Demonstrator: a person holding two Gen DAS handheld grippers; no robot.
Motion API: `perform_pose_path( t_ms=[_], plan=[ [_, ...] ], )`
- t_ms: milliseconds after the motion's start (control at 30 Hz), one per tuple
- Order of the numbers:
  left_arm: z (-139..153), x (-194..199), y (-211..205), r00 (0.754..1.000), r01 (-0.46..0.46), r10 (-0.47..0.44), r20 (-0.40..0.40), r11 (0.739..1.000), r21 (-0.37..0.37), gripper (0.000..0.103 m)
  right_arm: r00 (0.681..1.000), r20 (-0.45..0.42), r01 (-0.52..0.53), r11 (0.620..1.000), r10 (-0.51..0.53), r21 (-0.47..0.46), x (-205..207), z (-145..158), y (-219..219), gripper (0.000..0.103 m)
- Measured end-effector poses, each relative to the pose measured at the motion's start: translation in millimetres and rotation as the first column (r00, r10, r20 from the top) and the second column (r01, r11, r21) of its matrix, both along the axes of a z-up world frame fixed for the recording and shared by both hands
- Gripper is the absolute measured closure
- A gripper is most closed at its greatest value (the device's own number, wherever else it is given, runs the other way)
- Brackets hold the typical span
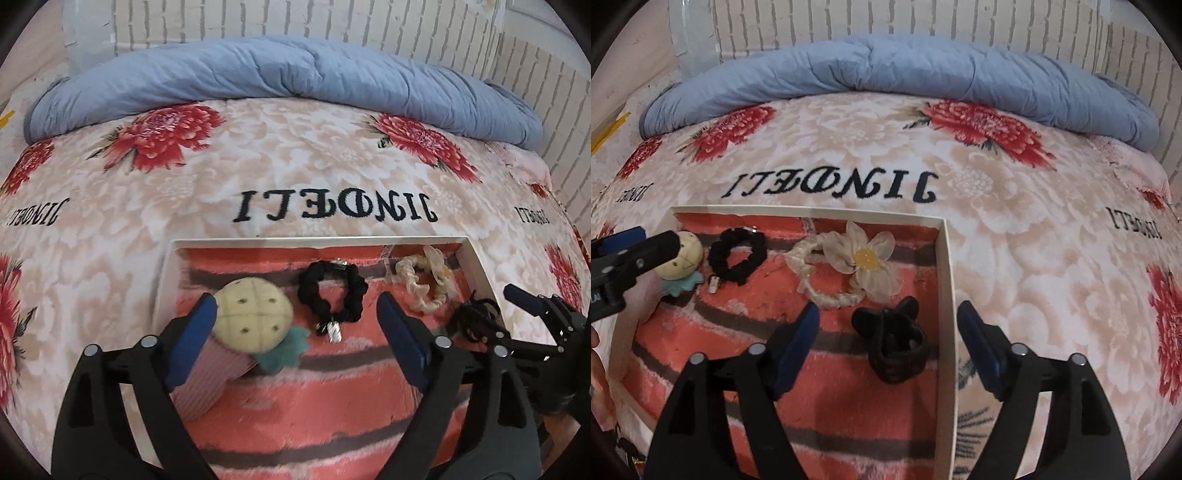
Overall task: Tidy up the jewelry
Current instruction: 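Carry both items over the tray and open both tools to drop them inside, then withdraw both tools from the tray toward the bracelet and watch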
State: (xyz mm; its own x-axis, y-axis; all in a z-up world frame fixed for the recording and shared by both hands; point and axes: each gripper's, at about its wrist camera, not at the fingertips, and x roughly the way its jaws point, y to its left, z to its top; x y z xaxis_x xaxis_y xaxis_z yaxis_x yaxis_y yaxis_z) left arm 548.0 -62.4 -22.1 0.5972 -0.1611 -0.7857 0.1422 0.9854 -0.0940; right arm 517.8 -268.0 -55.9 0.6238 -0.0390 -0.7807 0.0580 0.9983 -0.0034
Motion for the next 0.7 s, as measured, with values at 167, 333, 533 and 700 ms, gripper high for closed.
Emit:
perform_pose_path(
  t_ms=[167,333,533,700],
  plan=[
    [10.0,-25.7,18.8,1.0,-0.018,0.018,0.019,1.0,-0.004,0.008,1.0,0.015,-0.003,1.0,0.003,0.019,-21.8,11.7,-1.7,0.016],
    [21.5,-55.5,39.1,0.999,-0.02,0.021,0.028,0.999,-0.03,0.005,1.0,0.026,0.005,1.0,-0.005,0.011,-49.0,20.1,-1.5,0.013],
    [33.0,-94.8,56.4,0.998,-0.028,0.029,0.064,0.999,-0.017,0.005,0.998,0.06,0.026,0.999,-0.024,-0.023,-89.6,27.4,-2.8,0.012],
    [37.2,-127.4,64.0,0.996,-0.017,0.016,0.086,1.0,0.005,0.005,0.995,0.095,0.021,0.999,-0.018,-0.033,-121.8,33.6,-0.6,0.01]
  ],
)
